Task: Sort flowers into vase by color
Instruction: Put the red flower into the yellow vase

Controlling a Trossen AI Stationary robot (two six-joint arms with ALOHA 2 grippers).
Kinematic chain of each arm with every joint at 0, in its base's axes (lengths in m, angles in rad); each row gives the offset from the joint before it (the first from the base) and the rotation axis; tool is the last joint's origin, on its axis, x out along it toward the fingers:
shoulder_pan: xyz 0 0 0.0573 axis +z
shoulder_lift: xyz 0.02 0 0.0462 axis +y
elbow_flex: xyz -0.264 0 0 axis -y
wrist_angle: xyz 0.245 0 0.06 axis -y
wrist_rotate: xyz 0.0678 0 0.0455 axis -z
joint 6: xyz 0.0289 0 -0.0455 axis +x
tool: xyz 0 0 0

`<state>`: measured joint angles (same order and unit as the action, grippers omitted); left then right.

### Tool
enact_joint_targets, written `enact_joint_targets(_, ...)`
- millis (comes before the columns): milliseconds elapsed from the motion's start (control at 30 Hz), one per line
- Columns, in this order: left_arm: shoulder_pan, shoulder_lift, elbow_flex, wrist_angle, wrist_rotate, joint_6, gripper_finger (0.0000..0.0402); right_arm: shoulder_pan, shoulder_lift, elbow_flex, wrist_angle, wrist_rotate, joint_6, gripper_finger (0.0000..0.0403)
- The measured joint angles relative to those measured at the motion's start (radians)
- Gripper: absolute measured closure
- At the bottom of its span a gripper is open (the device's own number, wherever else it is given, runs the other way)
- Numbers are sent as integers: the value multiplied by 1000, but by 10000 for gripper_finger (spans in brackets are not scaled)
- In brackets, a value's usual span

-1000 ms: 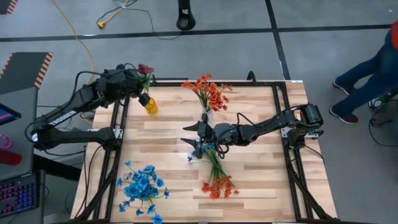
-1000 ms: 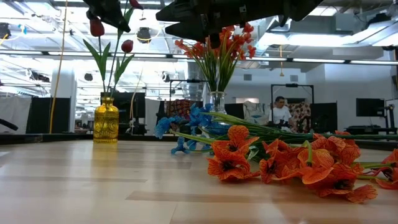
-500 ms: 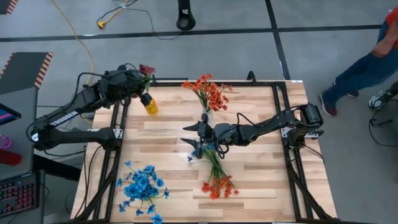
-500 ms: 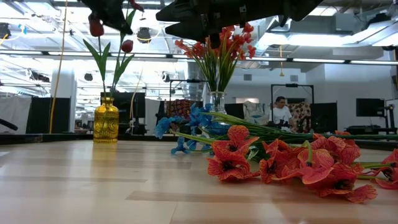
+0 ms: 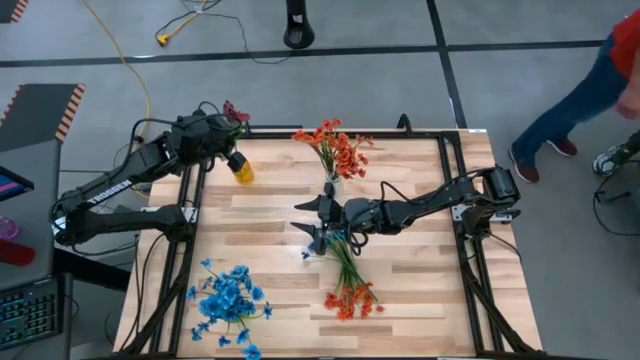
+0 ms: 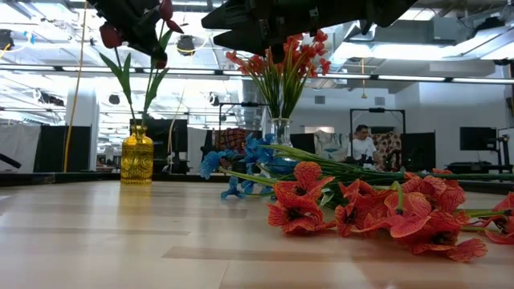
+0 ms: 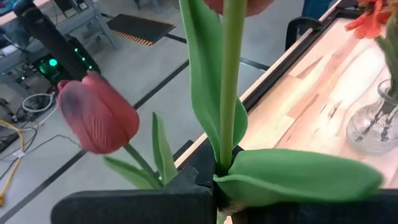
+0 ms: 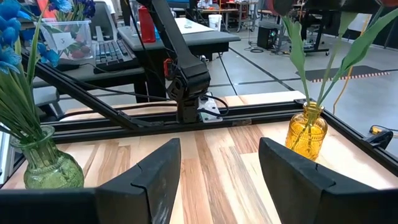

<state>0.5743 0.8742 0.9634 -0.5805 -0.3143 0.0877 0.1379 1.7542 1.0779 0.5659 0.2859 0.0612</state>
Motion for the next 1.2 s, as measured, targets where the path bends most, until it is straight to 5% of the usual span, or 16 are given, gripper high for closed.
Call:
enact_joint_targets(467,0,10,0,-57,-65,-6,384,0,0,0,0,0,0,159)
enact_joint_targets(967,0,9,43,-60,-66,-26,269,0,0,0,1,1,0,159)
enact_joint_targets(1200,0,8,124,-105,-65,-28,248,0,0,0,1,2,0,159)
